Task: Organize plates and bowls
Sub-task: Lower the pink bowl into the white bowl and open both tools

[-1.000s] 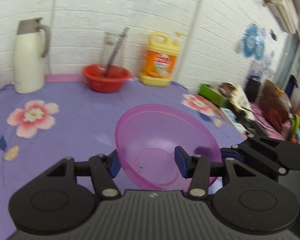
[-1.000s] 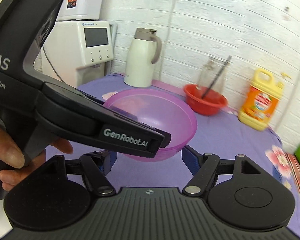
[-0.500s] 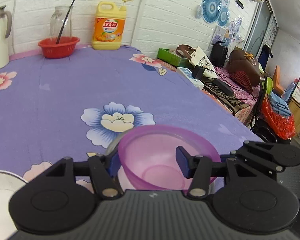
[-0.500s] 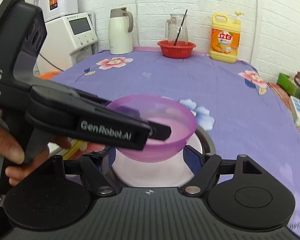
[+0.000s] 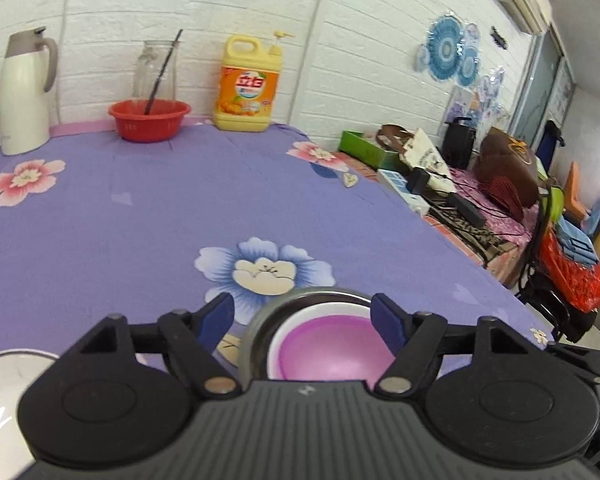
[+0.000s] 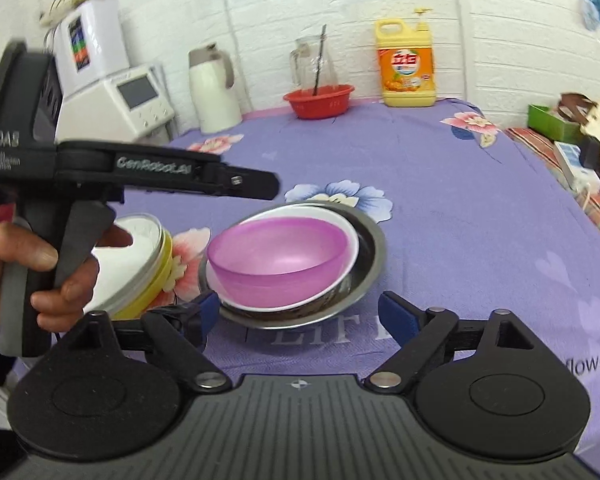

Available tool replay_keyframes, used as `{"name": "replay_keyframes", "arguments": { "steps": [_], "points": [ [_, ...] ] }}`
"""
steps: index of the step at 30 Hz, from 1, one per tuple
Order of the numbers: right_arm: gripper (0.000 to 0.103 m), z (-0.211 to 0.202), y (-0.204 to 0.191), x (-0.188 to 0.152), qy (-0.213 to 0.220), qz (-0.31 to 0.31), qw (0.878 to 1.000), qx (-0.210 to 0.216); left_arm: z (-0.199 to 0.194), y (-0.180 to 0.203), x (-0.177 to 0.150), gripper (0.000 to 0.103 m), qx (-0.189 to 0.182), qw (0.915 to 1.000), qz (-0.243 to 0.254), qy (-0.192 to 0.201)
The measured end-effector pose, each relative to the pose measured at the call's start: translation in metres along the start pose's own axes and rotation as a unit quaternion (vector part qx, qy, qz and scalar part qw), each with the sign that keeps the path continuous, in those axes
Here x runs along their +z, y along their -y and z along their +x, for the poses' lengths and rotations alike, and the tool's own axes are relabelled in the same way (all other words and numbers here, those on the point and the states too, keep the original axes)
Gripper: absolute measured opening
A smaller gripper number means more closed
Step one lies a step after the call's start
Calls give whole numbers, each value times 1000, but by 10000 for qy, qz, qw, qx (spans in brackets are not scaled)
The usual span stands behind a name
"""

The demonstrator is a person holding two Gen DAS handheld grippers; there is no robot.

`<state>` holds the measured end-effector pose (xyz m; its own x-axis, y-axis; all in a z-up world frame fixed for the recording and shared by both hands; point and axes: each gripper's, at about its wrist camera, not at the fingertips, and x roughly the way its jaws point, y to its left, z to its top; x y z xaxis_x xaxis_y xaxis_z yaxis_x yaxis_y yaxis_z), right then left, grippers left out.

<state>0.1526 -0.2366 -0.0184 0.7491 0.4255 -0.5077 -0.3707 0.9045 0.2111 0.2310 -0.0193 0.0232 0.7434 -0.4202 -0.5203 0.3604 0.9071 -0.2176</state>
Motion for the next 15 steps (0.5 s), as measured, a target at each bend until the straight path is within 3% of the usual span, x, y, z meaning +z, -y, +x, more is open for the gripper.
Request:
{"name": "replay_keyframes", "arguments": {
  "steps": [6, 12, 15],
  "points": [
    [103, 10, 16, 5, 379, 648, 9972, -55, -1, -15, -6, 76, 108, 9993, -348, -89],
    [103, 32, 18, 0, 67, 578, 9981, -191, 1, -25, -13, 76, 170, 9987, -435, -223],
    [103, 26, 20, 3, 138, 561, 9982, -163, 8, -28, -11, 77, 119, 9983, -472, -323]
  ]
}}
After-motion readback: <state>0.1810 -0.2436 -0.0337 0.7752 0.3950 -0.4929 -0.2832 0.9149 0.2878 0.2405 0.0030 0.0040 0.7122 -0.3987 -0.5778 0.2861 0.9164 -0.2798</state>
